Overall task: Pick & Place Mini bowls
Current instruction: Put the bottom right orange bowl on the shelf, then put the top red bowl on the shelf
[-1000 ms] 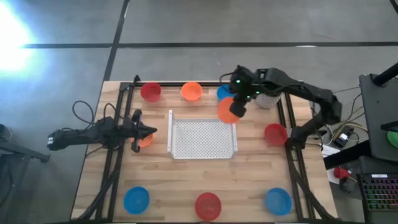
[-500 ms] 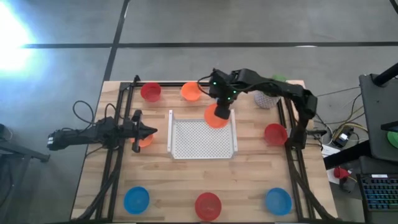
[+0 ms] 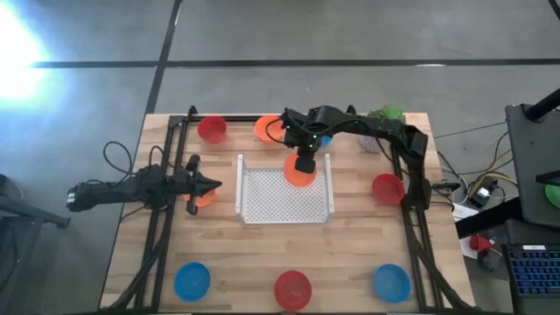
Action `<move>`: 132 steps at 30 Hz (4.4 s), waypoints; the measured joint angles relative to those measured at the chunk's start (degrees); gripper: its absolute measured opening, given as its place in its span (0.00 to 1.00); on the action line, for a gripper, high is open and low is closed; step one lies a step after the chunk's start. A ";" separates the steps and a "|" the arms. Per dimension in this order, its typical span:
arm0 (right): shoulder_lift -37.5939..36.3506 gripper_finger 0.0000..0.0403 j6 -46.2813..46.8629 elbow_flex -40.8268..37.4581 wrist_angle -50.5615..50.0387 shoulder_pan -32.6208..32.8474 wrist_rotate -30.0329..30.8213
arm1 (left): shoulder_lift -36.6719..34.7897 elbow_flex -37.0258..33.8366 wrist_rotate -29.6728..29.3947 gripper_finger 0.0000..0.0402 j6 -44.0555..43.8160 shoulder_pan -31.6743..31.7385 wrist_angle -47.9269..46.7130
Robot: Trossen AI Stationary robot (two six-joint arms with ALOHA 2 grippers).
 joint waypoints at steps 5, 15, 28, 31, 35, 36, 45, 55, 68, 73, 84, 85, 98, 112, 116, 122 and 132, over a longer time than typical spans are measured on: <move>1.96 0.02 -0.26 -0.14 0.96 0.19 0.00 | 0.04 0.00 0.01 0.00 0.00 0.00 -0.02; 3.52 0.02 -2.86 -1.55 2.20 1.16 1.10 | 0.77 0.00 -0.01 0.00 -0.90 0.00 -0.20; 3.48 0.02 -2.76 -6.83 5.29 2.13 2.00 | 1.83 0.00 -0.01 0.00 -1.07 0.00 -0.33; 3.48 0.02 -2.09 -7.21 5.19 2.15 2.33 | 1.91 0.00 -0.01 0.00 -1.11 0.00 -0.34; 3.48 0.02 -1.33 -7.60 5.02 2.15 2.39 | 1.93 0.00 -0.01 0.00 -1.22 0.02 -0.35; 3.48 0.02 -1.44 -7.60 5.07 2.15 2.42 | 1.93 0.00 -0.01 0.00 -1.23 0.00 -0.35; 3.48 0.02 -1.11 -7.60 5.29 2.15 2.48 | 1.93 0.00 0.00 0.00 -1.31 0.00 -0.39; 3.48 0.16 -1.09 -7.60 5.33 2.31 2.83 | 1.93 0.00 0.03 0.00 -1.55 0.02 -0.10; 1.88 0.31 0.05 -3.74 4.92 2.58 2.41 | 1.93 0.00 0.16 0.00 -1.73 0.02 0.00; 1.86 0.32 -0.40 -3.67 11.07 3.53 -0.95 | 1.96 0.00 0.16 0.00 -1.73 0.01 0.03; 2.48 0.31 -1.04 -4.53 16.92 7.37 -2.10 | 1.96 0.00 0.14 0.00 -1.73 0.01 0.12; 2.72 0.31 -1.35 -4.64 17.27 7.63 -2.11 | 1.96 0.00 0.12 0.00 -1.73 0.02 0.13; 5.65 0.31 -2.18 -4.76 16.81 8.26 -2.05 | 1.96 0.00 0.01 0.00 -1.73 0.02 0.02; 5.62 0.31 -2.33 -4.26 13.11 8.27 -1.93 | 1.96 0.00 0.01 0.00 -2.34 0.02 -0.01; 4.86 0.31 -2.55 -2.57 11.41 8.27 -1.95 | 1.96 0.00 0.01 0.00 -3.00 0.02 -0.02; 0.94 0.31 -2.62 -1.26 10.32 8.32 -1.98 | 1.96 0.00 0.06 0.00 -5.59 0.01 0.13; -11.71 0.28 -3.65 -2.42 12.17 10.97 -1.86 | 1.93 0.00 -1.80 0.00 -8.70 0.02 4.72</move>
